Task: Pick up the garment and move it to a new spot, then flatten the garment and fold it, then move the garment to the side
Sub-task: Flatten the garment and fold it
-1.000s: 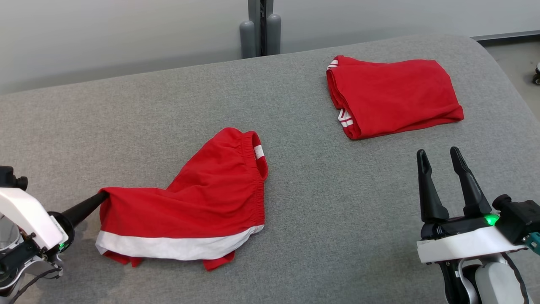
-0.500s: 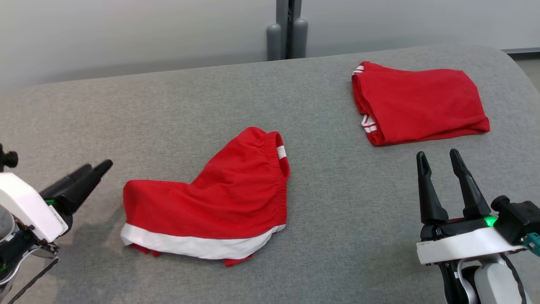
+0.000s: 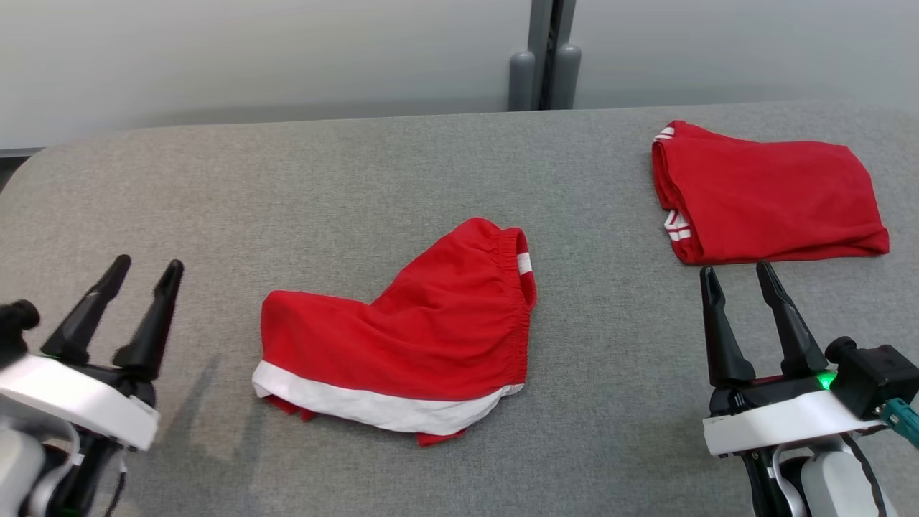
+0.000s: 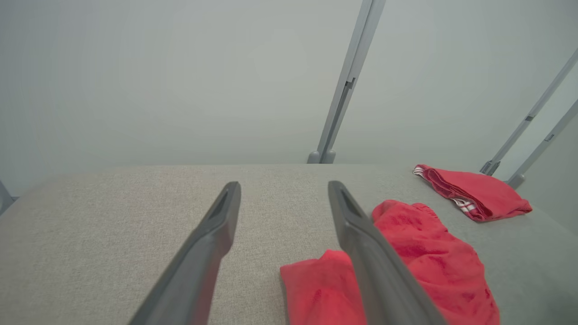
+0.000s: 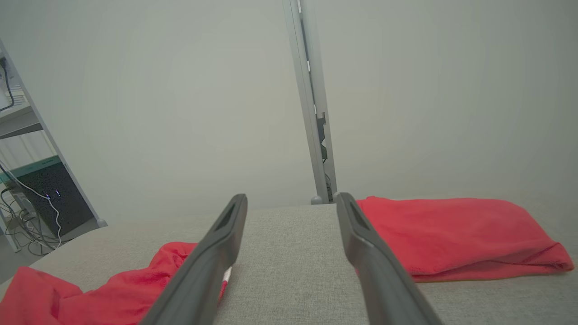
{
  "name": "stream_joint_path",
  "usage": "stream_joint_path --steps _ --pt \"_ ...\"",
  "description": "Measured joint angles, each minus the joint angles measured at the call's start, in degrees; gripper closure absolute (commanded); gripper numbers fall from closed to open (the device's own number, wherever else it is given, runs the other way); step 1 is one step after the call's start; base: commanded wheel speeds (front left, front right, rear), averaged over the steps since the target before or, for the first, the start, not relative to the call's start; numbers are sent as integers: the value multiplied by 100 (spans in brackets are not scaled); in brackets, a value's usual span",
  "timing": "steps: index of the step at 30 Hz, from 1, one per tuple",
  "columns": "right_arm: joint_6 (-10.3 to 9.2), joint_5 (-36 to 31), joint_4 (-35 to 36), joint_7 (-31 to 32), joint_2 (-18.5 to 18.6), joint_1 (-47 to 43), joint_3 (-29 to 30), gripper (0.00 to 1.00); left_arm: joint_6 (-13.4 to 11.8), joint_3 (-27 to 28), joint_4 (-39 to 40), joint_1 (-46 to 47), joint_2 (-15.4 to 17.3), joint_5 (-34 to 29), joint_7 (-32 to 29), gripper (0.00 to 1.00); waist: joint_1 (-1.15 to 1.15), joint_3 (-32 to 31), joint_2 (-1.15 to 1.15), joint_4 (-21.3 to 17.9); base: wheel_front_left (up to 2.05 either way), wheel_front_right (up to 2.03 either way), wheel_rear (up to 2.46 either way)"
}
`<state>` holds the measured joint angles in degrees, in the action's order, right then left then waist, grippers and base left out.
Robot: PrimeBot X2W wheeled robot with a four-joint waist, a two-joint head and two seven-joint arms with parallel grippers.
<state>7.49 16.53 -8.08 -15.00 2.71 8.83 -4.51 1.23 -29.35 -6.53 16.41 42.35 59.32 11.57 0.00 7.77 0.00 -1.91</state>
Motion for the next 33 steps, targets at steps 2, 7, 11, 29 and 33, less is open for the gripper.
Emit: stream_joint_path --steps 2,7,11,29,33 --pt "0 -34 -2 1 3 -3 4 0 -180 -1 77 -47 -77 -461 216 0 0 -21 0 63 0 0 0" --pt "0 -46 -24 0 32 -9 -51 0 -536 348 248 -389 -658 -1110 334 0 0 -70 0 182 0 0 0" --pt "0 -46 -42 1 51 -21 -127 0 -634 659 339 -669 -1033 -1499 341 0 0 -95 0 227 0 0 0" --pt "0 75 -264 0 146 -233 -236 0 -171 2156 14 -1505 -2736 -3266 342 0 0 -223 0 446 0 0 0" --pt "0 182 -432 1 211 -219 -391 0 0 2254 -124 -1504 -2884 -3439 342 0 0 -222 0 481 0 0 0"
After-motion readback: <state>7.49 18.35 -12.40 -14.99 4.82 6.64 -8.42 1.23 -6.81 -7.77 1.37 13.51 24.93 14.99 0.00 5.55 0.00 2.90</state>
